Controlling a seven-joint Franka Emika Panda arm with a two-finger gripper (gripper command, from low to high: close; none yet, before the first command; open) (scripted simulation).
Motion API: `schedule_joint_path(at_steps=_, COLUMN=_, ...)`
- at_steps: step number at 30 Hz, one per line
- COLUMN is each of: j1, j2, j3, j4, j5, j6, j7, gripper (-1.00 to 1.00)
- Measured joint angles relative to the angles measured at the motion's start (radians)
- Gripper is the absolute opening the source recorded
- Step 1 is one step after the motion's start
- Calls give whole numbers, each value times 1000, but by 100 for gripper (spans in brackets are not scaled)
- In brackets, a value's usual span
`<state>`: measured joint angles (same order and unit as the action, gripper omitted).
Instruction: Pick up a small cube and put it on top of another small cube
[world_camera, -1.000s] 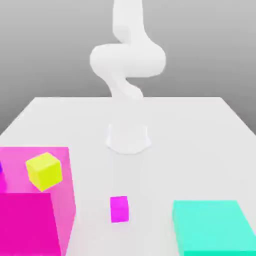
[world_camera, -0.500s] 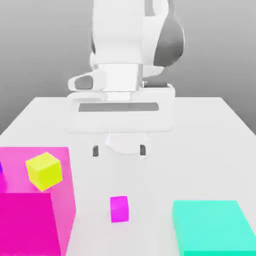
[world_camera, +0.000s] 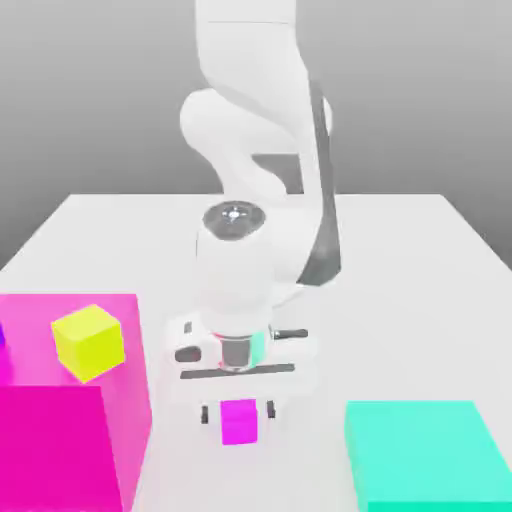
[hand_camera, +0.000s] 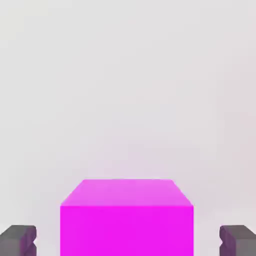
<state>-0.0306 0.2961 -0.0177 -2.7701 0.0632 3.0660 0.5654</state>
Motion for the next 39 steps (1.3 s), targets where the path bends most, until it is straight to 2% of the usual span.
schedule_joint_path(at_steps=5, j1=0, j2=-8, j3=-1, j4=-2, j5=-5, j6=-7, j7=4, gripper=-100)
schedule_joint_path(at_steps=12, j1=16, j2=-223, j3=-26, j4=-37, j5=-56, j6=-185, j7=40, gripper=-100)
schedule_joint_path(at_steps=17, j1=50, j2=-169, j3=-13, j4=113, j5=-118, j6=-236, j7=49, gripper=-100)
schedule_joint_path(at_steps=28, j1=26, j2=-199, j3=-88, j4=490, j5=-157, j6=-616, j7=284, gripper=-100)
schedule_joint_path(at_steps=34, j1=-62, j2=-314, j3=-122, j4=605, j5=-135, j6=-876, j7=470, gripper=-100)
schedule_joint_path(at_steps=37, j1=-110, j2=-398, j3=-145, j4=614, j5=-99, j6=-998, j7=558, gripper=-100)
schedule_joint_path(at_steps=39, j1=-116, j2=-400, j3=-151, j4=575, j5=-83, j6=-970, j7=574, gripper=-100)
